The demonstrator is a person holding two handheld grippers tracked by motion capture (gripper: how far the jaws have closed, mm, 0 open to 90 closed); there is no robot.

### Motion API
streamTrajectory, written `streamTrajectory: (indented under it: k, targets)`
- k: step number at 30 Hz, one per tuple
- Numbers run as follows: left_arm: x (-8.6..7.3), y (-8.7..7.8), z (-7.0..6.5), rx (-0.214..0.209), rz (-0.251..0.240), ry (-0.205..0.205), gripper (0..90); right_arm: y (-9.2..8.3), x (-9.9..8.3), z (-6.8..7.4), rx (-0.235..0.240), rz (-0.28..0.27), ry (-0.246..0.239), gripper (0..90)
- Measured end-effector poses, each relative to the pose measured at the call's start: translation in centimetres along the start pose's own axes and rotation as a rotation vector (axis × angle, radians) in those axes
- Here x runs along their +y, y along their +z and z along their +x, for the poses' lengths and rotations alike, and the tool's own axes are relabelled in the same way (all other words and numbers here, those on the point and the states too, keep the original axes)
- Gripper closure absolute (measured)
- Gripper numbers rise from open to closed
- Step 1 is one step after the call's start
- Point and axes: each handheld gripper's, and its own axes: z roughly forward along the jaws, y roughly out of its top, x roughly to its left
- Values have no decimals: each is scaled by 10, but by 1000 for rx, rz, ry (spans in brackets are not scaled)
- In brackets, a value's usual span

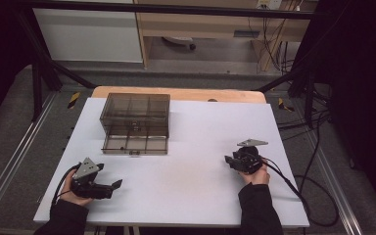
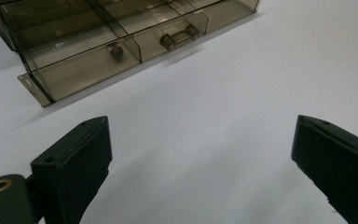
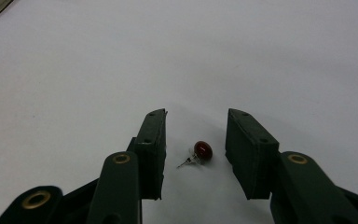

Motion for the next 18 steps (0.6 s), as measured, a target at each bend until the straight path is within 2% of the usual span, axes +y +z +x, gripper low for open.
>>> streamTrajectory:
  k: [18]
  targets:
    - [0, 0, 0, 0, -1, 1, 50, 2, -1, 1, -15, 18, -19, 732]
